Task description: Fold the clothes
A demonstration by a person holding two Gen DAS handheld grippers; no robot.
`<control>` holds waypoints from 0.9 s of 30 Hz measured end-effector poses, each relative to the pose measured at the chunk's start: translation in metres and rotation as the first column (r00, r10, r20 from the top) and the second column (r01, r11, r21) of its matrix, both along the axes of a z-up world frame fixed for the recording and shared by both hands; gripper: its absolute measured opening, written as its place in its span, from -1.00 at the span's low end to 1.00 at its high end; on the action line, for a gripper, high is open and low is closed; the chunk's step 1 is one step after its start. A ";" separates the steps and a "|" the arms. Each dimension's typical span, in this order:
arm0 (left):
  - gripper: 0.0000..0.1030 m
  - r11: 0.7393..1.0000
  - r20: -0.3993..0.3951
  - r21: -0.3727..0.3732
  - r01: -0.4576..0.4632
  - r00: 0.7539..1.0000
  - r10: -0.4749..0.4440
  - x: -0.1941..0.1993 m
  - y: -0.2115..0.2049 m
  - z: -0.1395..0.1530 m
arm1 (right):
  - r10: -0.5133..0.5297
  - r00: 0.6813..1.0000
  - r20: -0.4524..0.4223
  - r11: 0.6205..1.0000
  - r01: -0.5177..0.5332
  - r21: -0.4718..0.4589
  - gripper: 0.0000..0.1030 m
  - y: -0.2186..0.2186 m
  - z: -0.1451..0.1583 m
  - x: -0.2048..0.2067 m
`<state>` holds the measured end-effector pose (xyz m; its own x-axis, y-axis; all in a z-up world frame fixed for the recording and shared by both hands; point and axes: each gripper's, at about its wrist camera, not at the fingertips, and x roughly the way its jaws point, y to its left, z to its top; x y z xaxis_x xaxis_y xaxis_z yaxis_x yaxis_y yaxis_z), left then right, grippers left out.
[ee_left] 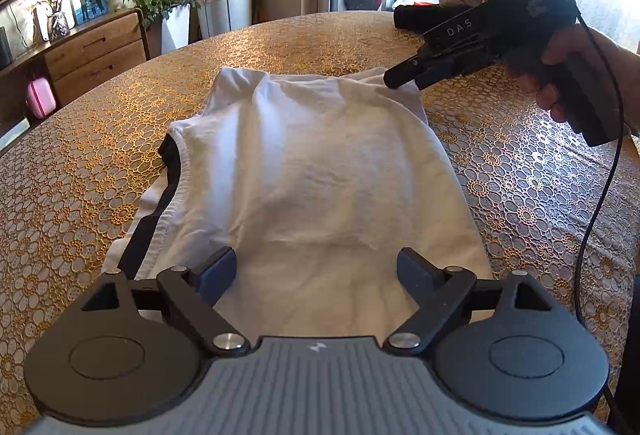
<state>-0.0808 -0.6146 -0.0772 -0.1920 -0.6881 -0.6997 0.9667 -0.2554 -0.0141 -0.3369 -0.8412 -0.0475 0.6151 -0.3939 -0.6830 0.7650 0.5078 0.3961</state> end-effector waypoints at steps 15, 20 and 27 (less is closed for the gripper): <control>0.81 0.998 -0.019 -0.065 0.000 1.000 -0.001 0.001 0.005 -0.006 | -0.045 0.992 0.117 0.992 0.031 0.121 1.00 0.004 -0.010 -0.010; 0.81 0.997 -0.028 -0.082 0.000 1.000 -0.003 0.003 0.006 -0.008 | -0.028 0.995 0.099 0.995 0.018 0.101 1.00 -0.003 -0.008 0.012; 0.81 0.998 -0.055 -0.061 -0.016 0.998 0.013 0.007 0.000 -0.001 | -0.050 0.994 0.096 0.995 0.041 0.090 1.00 -0.005 -0.013 0.019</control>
